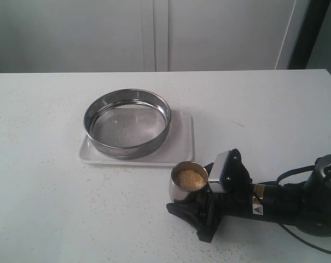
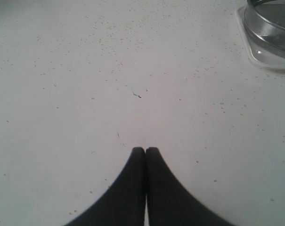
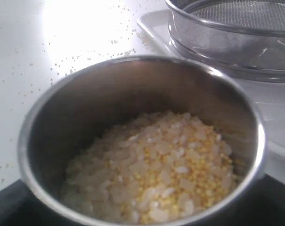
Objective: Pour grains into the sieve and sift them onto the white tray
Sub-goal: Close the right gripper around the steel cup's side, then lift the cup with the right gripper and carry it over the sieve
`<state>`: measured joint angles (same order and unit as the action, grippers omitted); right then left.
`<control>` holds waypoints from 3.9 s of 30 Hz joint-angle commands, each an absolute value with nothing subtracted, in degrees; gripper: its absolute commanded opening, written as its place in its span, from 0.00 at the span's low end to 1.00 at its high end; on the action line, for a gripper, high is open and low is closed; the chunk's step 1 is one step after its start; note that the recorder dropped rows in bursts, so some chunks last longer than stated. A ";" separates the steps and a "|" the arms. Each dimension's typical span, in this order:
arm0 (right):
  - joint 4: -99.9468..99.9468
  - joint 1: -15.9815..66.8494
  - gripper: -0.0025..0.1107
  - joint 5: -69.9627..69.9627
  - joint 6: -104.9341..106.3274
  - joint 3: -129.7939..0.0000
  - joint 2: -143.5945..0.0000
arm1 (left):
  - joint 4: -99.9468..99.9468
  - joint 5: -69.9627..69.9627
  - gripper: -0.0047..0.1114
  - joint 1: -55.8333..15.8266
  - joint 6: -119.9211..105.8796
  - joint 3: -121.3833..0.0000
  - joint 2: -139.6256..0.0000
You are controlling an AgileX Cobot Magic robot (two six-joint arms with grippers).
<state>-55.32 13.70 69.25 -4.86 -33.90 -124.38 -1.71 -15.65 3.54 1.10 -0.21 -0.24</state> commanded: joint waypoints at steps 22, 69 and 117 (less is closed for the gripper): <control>-55.28 13.75 0.02 69.96 -5.17 -34.20 -124.61 | -1.66 -15.43 0.04 3.23 1.23 0.00 0.00; -61.76 16.08 0.02 47.36 -39.16 -47.31 -102.79 | -1.66 -15.43 0.04 3.23 1.23 0.00 0.00; -66.24 28.11 0.02 9.64 -59.36 -80.01 -110.45 | -1.66 -15.43 0.04 3.23 1.23 0.00 0.00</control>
<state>-66.60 27.26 10.27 -58.81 -79.16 -110.60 -1.71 -15.65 3.54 1.10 -0.21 -0.24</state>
